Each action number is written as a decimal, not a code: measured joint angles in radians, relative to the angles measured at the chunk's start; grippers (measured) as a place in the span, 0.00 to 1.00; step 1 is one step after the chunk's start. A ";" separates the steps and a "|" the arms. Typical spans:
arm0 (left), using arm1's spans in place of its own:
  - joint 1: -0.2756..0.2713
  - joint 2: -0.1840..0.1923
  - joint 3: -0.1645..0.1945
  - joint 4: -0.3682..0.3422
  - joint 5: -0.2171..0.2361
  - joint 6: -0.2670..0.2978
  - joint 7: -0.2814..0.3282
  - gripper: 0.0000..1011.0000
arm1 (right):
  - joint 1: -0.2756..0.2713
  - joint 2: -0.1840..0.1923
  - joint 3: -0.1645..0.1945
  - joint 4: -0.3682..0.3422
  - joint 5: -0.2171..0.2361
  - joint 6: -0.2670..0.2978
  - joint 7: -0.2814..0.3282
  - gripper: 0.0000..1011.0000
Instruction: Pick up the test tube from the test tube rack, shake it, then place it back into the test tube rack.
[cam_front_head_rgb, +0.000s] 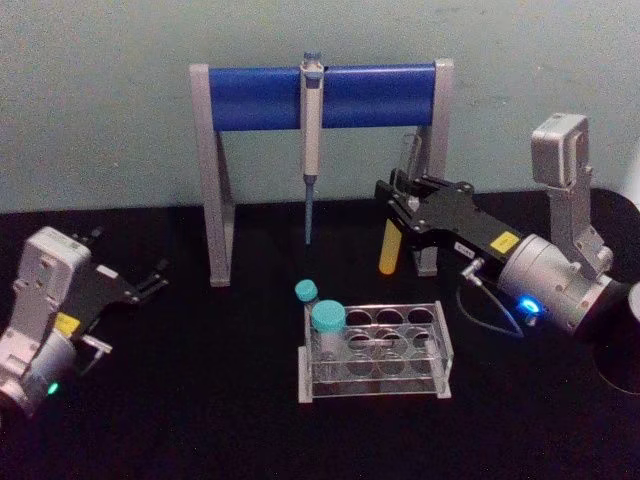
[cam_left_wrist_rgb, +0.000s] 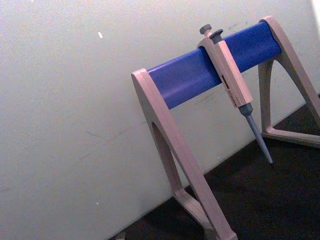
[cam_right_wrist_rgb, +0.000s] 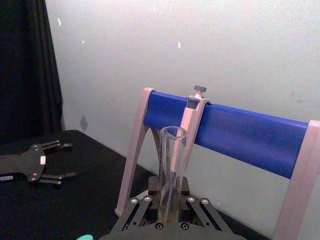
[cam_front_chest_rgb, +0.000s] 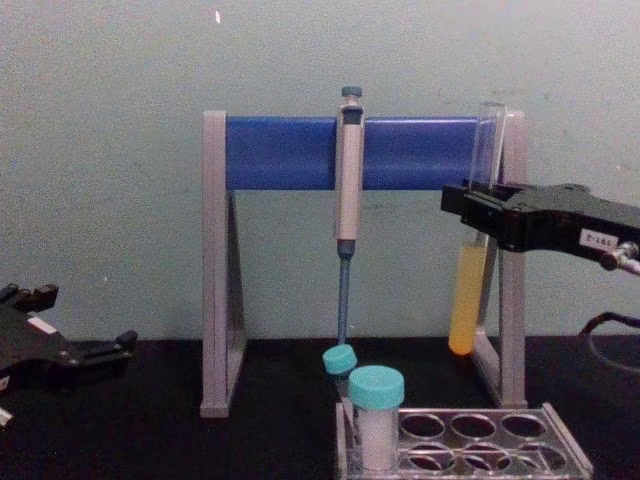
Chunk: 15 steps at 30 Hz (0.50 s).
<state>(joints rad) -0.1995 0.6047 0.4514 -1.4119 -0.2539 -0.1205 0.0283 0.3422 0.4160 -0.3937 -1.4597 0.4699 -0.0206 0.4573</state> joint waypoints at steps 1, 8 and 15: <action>0.000 0.000 0.000 0.000 0.000 0.000 0.000 1.00 | -0.003 0.000 0.002 -0.002 -0.002 0.002 -0.001 0.23; 0.000 0.000 0.000 0.000 0.000 0.000 0.000 1.00 | -0.020 0.007 0.018 -0.019 -0.013 0.013 -0.016 0.23; 0.000 0.000 0.000 0.000 0.000 0.000 0.000 1.00 | -0.070 0.041 0.046 -0.089 -0.022 0.046 -0.039 0.23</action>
<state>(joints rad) -0.1995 0.6047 0.4514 -1.4120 -0.2539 -0.1205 0.0283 0.2720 0.4567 -0.3474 -1.5482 0.4478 0.0258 0.4180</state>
